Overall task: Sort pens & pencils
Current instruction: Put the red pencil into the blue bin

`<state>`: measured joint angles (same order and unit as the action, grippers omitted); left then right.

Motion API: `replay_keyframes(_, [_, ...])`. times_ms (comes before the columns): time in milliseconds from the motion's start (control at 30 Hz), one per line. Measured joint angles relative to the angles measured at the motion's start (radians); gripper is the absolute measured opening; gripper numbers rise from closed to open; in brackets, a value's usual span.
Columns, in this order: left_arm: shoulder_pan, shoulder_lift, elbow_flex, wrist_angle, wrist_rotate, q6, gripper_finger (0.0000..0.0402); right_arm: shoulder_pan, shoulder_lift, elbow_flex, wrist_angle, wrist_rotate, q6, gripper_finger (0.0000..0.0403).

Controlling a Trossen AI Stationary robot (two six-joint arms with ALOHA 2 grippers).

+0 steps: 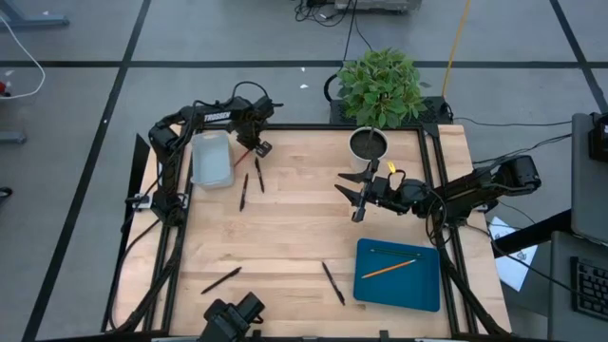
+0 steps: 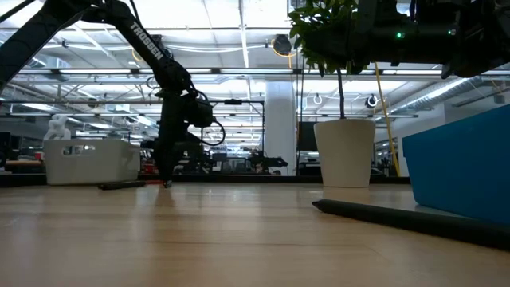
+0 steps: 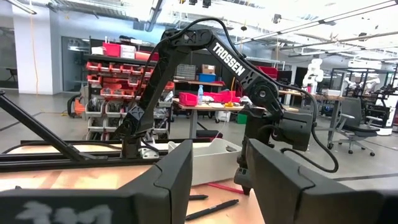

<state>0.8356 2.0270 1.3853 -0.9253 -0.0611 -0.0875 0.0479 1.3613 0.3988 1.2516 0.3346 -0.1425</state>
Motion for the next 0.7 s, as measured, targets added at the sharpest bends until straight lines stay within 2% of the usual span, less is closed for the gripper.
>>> replay_keyframes(700, [-0.043,-0.001,0.001,0.016,0.048,0.006,0.0001,0.0,0.0,0.0,0.001,0.0,0.0,0.0143])
